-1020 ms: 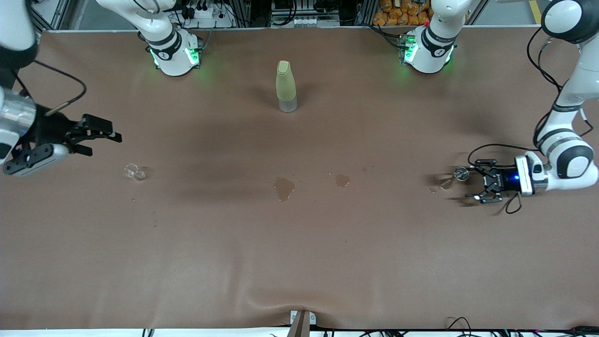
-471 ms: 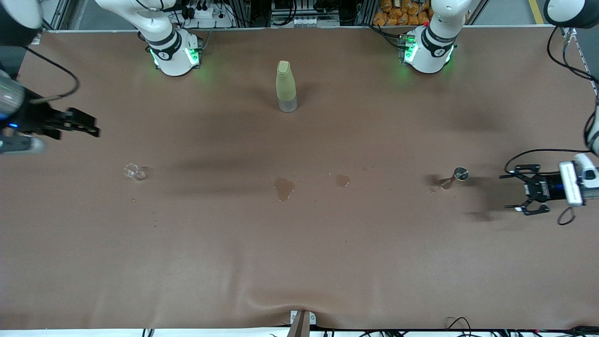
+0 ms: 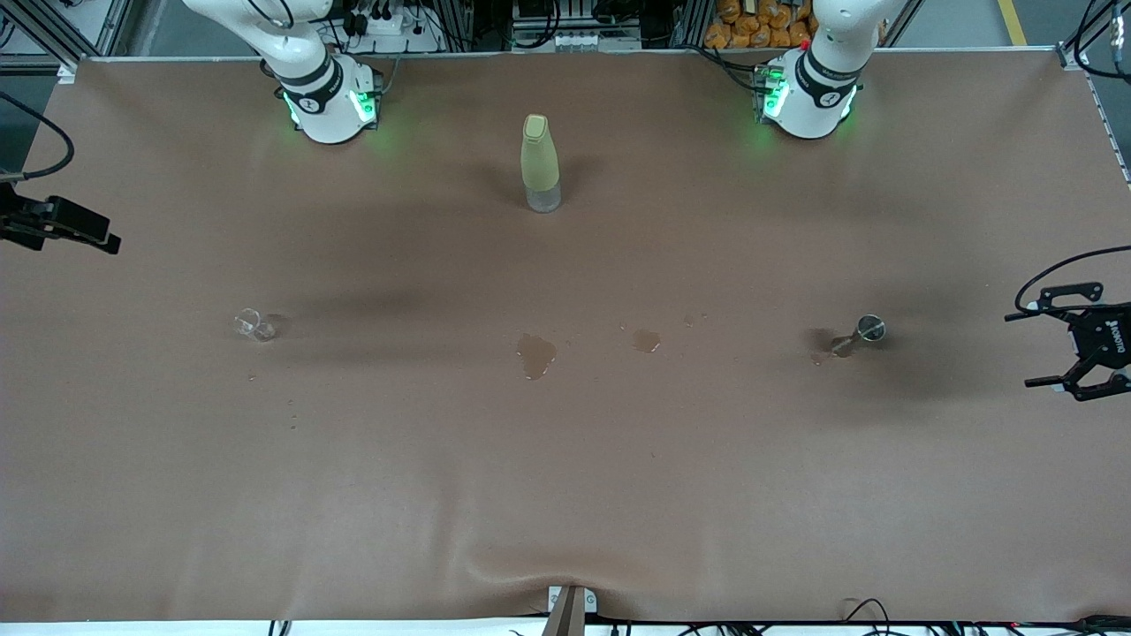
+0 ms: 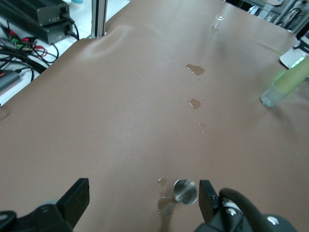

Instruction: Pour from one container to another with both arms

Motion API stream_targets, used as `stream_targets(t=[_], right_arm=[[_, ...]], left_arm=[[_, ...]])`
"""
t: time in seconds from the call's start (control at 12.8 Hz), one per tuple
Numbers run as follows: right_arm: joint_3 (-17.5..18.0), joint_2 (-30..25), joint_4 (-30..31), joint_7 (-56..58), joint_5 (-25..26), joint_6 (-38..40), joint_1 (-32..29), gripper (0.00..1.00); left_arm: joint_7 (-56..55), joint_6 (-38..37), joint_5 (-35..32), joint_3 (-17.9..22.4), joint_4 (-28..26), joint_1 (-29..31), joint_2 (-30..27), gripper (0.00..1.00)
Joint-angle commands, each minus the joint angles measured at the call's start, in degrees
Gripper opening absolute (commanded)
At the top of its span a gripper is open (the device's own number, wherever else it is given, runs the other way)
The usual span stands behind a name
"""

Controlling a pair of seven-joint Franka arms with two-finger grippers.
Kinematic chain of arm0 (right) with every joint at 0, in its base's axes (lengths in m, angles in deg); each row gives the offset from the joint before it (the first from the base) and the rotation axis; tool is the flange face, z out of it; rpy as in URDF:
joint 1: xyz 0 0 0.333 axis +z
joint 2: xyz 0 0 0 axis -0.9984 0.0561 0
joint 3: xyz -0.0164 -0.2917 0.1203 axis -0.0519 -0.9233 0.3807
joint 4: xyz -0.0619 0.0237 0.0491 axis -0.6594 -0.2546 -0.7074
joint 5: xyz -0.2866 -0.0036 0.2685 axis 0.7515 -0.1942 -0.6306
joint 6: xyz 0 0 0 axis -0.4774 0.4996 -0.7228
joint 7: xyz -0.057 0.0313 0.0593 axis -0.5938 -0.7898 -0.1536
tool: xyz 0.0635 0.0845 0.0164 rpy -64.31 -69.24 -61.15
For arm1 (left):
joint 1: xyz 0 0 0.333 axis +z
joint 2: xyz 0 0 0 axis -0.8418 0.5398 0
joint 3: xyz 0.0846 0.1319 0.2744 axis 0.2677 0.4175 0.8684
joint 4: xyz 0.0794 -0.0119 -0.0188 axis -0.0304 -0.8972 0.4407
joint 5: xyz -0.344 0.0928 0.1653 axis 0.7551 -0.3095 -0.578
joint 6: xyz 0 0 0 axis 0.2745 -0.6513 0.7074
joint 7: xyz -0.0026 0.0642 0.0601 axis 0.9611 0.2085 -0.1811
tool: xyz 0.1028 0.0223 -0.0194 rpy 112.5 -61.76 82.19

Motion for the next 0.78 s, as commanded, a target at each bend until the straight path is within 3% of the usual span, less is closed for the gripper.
stream_targets(t=[0.0, 0.31, 0.71], right_arm=[[0.61, -2.48, 4.97, -0.67, 1.47, -2.36, 0.03, 1.0], [0.52, -9.33, 14.64, 2.14, 1.47, -9.05, 0.02, 1.0], [0.17, -11.02, 16.24, 9.09, -0.63, -8.79, -2.16, 1.0]], left_arm=[[-11.62, 0.05, -3.26, 0.35, -1.63, -1.69, -4.67, 1.0], [-36.49, 0.14, -9.94, 0.35, -0.67, -6.08, -9.34, 1.0], [-74.35, 0.4, -22.42, 0.26, 0.83, -14.17, -11.8, 1.0]])
